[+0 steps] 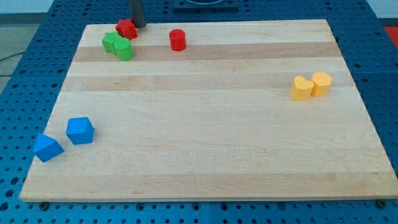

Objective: Move the green blocks bottom left to the red circle

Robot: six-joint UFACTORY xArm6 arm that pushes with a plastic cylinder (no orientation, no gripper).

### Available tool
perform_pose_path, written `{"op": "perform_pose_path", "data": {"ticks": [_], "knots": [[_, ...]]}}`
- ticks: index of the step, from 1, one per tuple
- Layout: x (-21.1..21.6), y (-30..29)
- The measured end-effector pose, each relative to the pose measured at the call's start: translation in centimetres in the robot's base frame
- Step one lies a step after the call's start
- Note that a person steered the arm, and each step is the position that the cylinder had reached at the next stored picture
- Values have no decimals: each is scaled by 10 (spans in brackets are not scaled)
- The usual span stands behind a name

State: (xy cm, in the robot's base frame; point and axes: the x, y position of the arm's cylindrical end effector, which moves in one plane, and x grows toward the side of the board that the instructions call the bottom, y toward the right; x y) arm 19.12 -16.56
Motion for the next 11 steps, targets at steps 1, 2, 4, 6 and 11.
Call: {"op": "perform_pose_path", "data": {"ticks": [1, 2, 4, 6, 11], "knots": [[1, 37], [38, 84], [132, 74], [164, -46], [110, 18]]}}
